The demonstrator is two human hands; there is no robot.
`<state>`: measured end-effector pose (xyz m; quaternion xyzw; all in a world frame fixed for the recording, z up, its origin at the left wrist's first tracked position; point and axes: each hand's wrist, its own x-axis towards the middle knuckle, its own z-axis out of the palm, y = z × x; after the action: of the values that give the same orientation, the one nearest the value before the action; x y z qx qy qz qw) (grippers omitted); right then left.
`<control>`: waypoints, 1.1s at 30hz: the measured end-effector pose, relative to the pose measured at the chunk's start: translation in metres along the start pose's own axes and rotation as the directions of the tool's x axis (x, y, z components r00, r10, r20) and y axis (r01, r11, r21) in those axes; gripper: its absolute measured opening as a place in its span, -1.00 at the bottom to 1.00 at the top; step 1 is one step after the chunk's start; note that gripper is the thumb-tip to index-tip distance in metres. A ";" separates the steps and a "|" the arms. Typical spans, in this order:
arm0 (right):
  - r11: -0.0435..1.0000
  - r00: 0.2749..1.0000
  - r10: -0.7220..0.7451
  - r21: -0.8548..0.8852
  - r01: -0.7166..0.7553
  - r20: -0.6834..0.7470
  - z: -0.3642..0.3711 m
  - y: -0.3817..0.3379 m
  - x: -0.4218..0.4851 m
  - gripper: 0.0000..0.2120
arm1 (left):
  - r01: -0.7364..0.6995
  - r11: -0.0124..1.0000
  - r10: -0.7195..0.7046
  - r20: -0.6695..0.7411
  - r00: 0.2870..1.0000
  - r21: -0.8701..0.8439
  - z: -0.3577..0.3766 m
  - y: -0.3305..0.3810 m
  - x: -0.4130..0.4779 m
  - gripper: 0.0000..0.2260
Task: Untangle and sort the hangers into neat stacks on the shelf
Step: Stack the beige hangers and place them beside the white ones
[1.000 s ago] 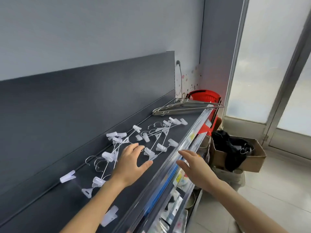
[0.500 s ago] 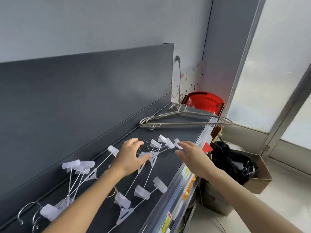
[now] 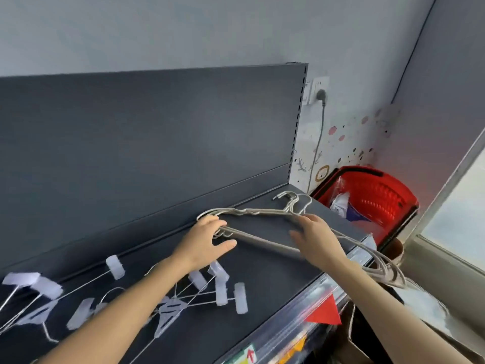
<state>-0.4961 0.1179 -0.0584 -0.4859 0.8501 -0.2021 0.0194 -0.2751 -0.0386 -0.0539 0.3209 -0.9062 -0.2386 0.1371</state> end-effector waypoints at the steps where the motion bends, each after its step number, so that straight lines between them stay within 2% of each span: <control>1: 1.000 1.000 -0.008 -0.012 0.009 0.014 -0.002 0.013 0.013 -0.63 | 0.022 1.000 -0.022 -0.014 1.000 0.000 0.003 0.009 0.010 -0.49; 4: 0.999 0.998 0.034 0.001 -0.034 0.062 -0.004 0.050 0.049 -0.69 | 0.081 0.997 -0.082 -0.054 0.995 -0.015 0.012 0.029 0.035 -0.50; 6: 0.995 0.980 0.094 0.011 -0.098 0.177 -0.005 0.064 0.067 -0.60 | 0.116 0.993 -0.117 -0.053 0.992 -0.020 0.020 0.037 0.046 -0.51; 8: 0.989 0.946 0.130 0.032 -0.145 0.296 -0.002 0.073 0.080 -0.62 | 0.145 0.989 -0.146 -0.043 0.988 -0.017 0.027 0.041 0.052 -0.52; 14: 0.986 0.902 0.087 0.095 -0.140 0.424 0.004 0.077 0.104 -0.65 | 0.187 0.982 -0.187 -0.050 0.981 -0.005 0.035 0.040 0.062 -0.54; 17: 0.964 0.880 0.081 0.187 -0.188 0.468 0.006 0.076 0.102 -0.77 | 0.178 0.984 -0.177 -0.084 0.981 0.011 0.030 0.037 0.066 -0.57; 21: 0.964 0.936 -0.013 0.251 -0.081 0.351 -0.005 0.069 0.098 -0.97 | 0.146 0.989 -0.143 -0.110 0.984 0.015 0.022 0.038 0.068 -0.55; 24: 0.953 0.956 -0.151 0.295 0.073 0.251 -0.028 0.058 0.096 -0.90 | 0.104 0.994 -0.097 -0.140 0.985 0.043 0.014 0.040 0.069 -0.51; 29: 0.921 0.924 -0.348 0.240 0.307 0.156 -0.066 0.035 0.091 -0.71 | 0.075 0.990 -0.051 -0.190 0.980 0.118 -0.006 0.050 0.069 -0.37; 31: 0.906 0.908 -0.398 0.214 0.366 0.129 -0.073 0.029 0.087 -0.67 | 0.073 0.982 -0.042 -0.174 0.984 0.175 -0.011 0.053 0.068 -0.42; 33: 0.894 0.897 -0.430 0.184 0.408 0.102 -0.075 0.026 0.084 -0.65 | 0.058 0.981 -0.031 -0.145 0.989 0.185 -0.012 0.053 0.068 -0.55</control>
<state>-0.5791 0.0834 0.0147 -0.6678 0.7029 -0.2338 0.0732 -0.3486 -0.0509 -0.0095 0.3688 -0.9053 -0.1315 0.1644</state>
